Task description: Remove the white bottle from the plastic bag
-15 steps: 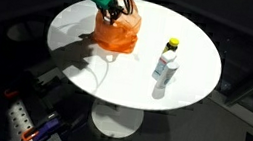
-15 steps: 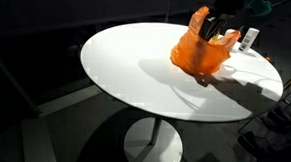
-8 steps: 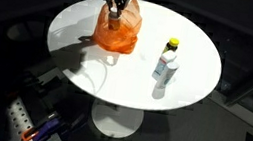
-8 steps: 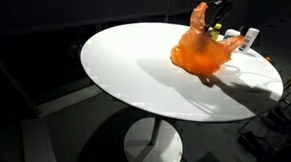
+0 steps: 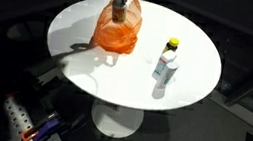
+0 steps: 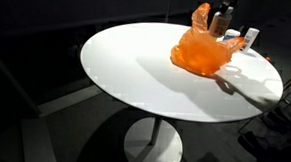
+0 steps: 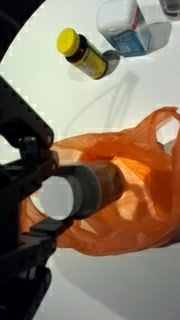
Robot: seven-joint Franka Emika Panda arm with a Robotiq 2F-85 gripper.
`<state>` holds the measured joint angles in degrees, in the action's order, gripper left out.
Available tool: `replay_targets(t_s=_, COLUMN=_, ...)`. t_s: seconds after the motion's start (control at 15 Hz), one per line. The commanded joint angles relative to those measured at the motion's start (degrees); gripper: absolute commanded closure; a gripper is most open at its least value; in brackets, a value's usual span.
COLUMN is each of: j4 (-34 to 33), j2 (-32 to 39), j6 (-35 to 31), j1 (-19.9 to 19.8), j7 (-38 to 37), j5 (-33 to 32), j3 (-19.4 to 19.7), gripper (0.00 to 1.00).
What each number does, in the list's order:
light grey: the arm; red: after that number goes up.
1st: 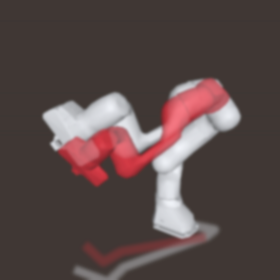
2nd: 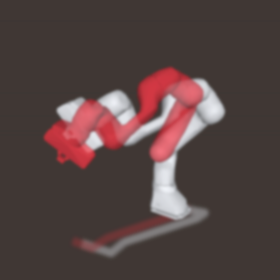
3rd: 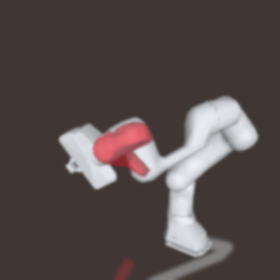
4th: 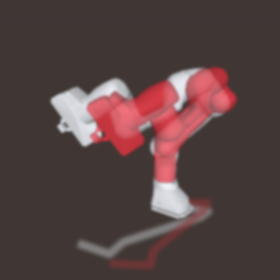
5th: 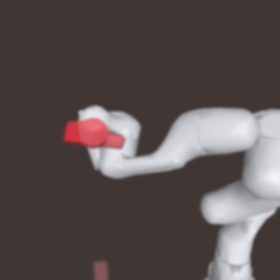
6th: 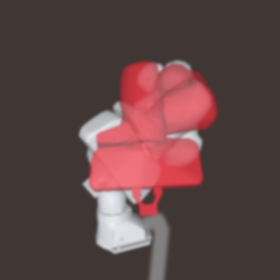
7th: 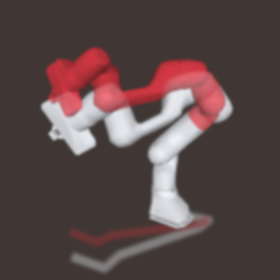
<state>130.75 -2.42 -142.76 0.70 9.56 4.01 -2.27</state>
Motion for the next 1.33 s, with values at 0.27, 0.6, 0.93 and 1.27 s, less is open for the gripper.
replay_targets(t_s=0.27, j4=5.7, j2=-11.0, j6=5.9, j1=0.1, j7=-0.1, j5=-0.1, j3=1.7, gripper=0.81)
replay_targets(t_s=0.6, j4=8.9, j2=-13.3, j6=4.1, j1=-1.7, j7=-2.8, j5=-2.0, j3=3.2, gripper=0.81)
replay_targets(t_s=0.93, j4=8.8, j2=-10.0, j6=1.5, j1=-4.7, j7=-5.5, j5=-2.6, j3=5.5, gripper=0.81)
replay_targets(t_s=1.27, j4=7.4, j2=-4.1, j6=-1.4, j1=-7.4, j7=-7.8, j5=-3.4, j3=7.7, gripper=0.81)
